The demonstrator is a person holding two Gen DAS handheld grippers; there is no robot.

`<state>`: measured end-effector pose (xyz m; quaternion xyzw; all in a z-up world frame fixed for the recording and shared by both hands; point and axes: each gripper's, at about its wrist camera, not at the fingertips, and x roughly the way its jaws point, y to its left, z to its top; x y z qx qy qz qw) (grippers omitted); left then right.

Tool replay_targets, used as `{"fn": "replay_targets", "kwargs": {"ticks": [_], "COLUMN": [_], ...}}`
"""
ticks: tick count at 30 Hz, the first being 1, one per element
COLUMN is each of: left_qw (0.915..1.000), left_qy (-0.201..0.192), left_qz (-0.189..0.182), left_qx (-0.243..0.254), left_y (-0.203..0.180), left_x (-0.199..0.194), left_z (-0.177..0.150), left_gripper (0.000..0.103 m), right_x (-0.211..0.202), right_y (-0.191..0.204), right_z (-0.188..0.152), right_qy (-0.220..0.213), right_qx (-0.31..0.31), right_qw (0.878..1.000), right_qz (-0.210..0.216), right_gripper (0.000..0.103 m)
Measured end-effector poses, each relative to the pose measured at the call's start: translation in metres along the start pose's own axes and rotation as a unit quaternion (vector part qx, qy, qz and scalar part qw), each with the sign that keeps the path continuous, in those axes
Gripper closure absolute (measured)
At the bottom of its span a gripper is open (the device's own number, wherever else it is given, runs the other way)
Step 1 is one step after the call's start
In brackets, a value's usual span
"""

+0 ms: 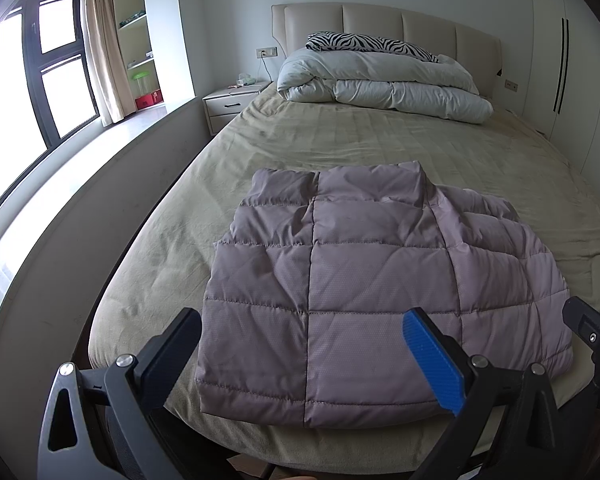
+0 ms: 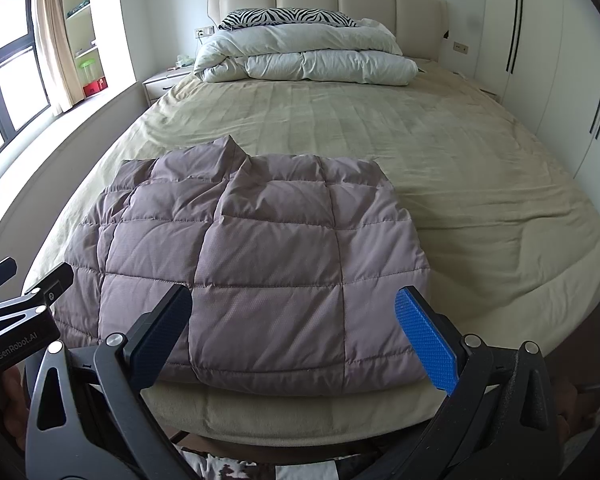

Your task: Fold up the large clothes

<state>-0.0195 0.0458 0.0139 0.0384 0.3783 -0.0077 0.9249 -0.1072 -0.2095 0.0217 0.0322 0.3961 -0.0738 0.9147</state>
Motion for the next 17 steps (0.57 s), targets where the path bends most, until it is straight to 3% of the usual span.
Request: {"fn": "replay_targets", "kwargs": {"ticks": [17], "left_qw": [1.0], "left_qy": [-0.003], "left_qz": [-0.005], "left_qx": [0.0], "left_y": [-0.0038], "left_x": [0.0], "left_z": [-0.0051], "left_gripper": [0.0], "right_x": [-0.0008], "right_y": [0.0032], "right_z": [-0.0034], "right_qy": [0.003], "right_qx": [0.002], "right_qw": [1.0], "right_qz": [0.001], "right_gripper": [0.0]}}
